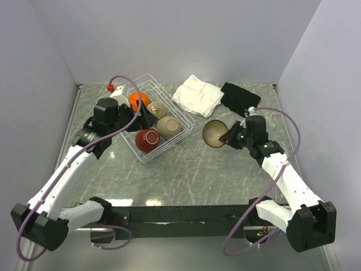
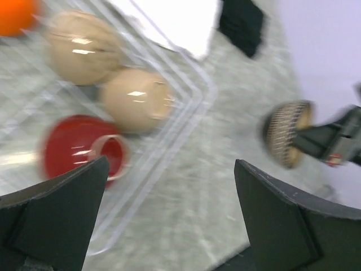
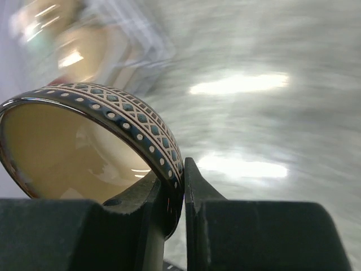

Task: Unload the bowls from the dish rack

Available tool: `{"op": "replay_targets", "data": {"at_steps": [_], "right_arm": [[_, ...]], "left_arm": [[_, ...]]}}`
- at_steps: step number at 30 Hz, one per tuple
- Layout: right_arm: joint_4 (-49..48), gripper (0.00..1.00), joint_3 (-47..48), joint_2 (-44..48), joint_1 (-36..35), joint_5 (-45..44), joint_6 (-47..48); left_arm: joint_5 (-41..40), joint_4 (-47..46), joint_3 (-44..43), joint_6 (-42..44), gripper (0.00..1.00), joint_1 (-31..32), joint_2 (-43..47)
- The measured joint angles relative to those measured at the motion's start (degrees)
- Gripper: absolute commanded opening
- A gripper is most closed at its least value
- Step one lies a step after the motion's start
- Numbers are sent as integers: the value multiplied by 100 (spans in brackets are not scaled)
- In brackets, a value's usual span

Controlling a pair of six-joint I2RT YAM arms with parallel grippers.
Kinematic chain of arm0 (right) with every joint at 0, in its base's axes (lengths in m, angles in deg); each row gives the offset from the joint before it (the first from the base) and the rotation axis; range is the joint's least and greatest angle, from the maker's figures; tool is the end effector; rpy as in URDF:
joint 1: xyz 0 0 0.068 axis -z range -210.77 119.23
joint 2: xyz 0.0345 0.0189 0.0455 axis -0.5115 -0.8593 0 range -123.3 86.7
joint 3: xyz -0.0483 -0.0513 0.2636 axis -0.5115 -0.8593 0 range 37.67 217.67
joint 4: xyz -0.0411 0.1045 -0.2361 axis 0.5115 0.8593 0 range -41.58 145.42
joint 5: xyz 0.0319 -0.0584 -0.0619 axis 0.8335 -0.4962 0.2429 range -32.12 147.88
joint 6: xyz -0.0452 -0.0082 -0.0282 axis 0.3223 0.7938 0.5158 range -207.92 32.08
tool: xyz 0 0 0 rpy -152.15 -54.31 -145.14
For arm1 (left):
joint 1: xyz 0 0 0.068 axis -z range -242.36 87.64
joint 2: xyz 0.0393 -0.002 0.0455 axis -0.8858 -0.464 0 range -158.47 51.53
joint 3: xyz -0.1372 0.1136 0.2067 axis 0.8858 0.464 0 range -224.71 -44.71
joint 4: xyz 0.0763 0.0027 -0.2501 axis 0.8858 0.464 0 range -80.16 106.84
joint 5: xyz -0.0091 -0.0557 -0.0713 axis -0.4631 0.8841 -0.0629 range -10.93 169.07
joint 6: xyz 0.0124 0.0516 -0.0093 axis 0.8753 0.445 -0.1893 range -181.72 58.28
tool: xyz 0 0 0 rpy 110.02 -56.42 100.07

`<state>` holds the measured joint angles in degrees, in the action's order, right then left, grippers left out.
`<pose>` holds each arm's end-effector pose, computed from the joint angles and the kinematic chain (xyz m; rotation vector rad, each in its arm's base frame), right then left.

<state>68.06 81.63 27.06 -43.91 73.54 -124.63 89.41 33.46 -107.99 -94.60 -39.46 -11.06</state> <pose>0.2188 0.0610 0.2704 0.3051 2.2519 0.7766 0.2215 -0.1005 0.3684 -0.0559 2.0543 -0.8003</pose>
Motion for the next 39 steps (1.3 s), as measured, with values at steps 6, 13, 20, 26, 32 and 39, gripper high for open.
{"op": "replay_targets", "data": {"at_steps": [6,13,20,26,32,39], "right_arm": [[640,0,-59,-90,1062,-691,13],[977,0,446,-1458,1974,-1204,-7],[997,0,1027,-2601,2437,-1353,-2],[636,2,1246,-3418,2695,-1307,-7],[363,22,1615,-3950,2769,-1178,-92],[55,82,1405,-3864,2769,-1292,-317]], "left_arm": [[-1346,326,457,874,99,0,706],[-2000,188,896,1580,99,0,667],[-2302,-39,1438,1982,99,162,817],[-2529,-52,1574,2059,99,229,1174],[-2673,-289,1711,1952,99,229,1261],[-2656,-343,1622,1919,99,227,756]]}}
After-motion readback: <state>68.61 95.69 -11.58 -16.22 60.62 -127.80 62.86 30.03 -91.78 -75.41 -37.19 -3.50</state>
